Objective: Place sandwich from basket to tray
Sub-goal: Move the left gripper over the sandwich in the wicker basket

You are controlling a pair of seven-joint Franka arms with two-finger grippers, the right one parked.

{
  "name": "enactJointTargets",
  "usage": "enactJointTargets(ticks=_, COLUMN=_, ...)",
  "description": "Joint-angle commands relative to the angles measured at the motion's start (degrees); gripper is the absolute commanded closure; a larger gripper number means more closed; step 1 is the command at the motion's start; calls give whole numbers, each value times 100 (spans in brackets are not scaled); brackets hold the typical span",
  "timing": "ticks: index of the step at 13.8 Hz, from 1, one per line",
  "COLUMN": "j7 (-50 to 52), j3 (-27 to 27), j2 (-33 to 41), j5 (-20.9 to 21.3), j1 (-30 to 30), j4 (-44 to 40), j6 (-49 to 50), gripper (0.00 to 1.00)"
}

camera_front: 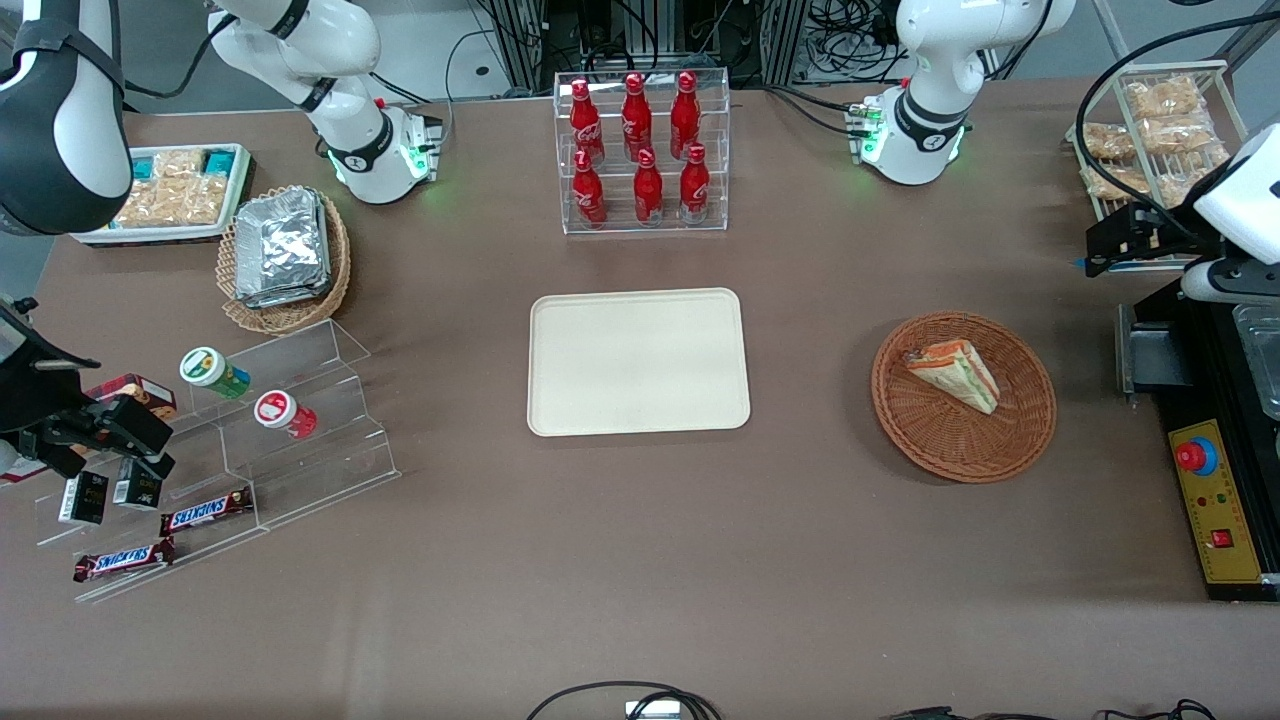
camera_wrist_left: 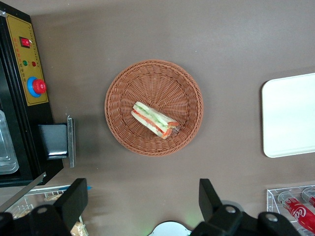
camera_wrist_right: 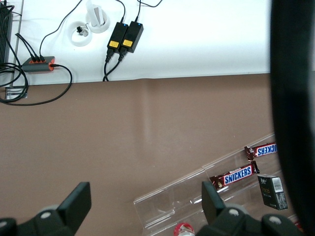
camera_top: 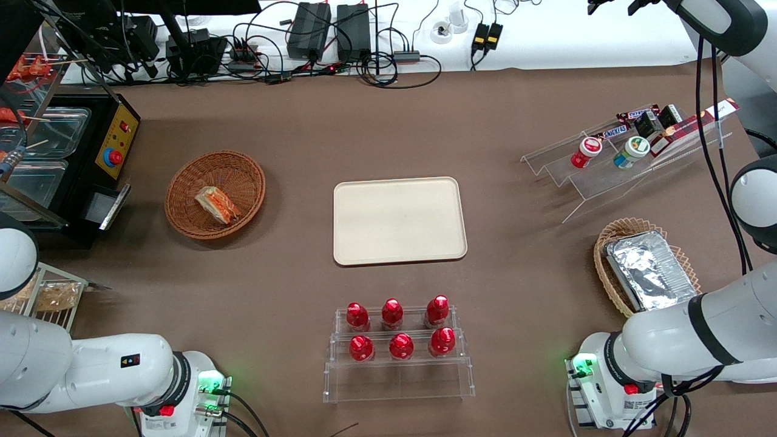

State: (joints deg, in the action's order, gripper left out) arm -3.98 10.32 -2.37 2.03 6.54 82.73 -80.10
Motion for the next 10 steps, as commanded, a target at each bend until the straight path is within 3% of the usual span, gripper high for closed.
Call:
enactJointTargets(ticks=1, j7=-16, j3=-13, j2=-106, j5=52, j1=-38, j4=-187, j6=3, gripper=0)
enactJointTargets(ticks=6, j7=-112, j3=-22, j2=-194, j5=306, j1=-38, j4=40, j6=-93, gripper=0)
enactJointTargets(ticks=10, j7=370, j3=-30, j2=104, j5=351, j1=-21, j4=1505, j6=-977, gripper=0)
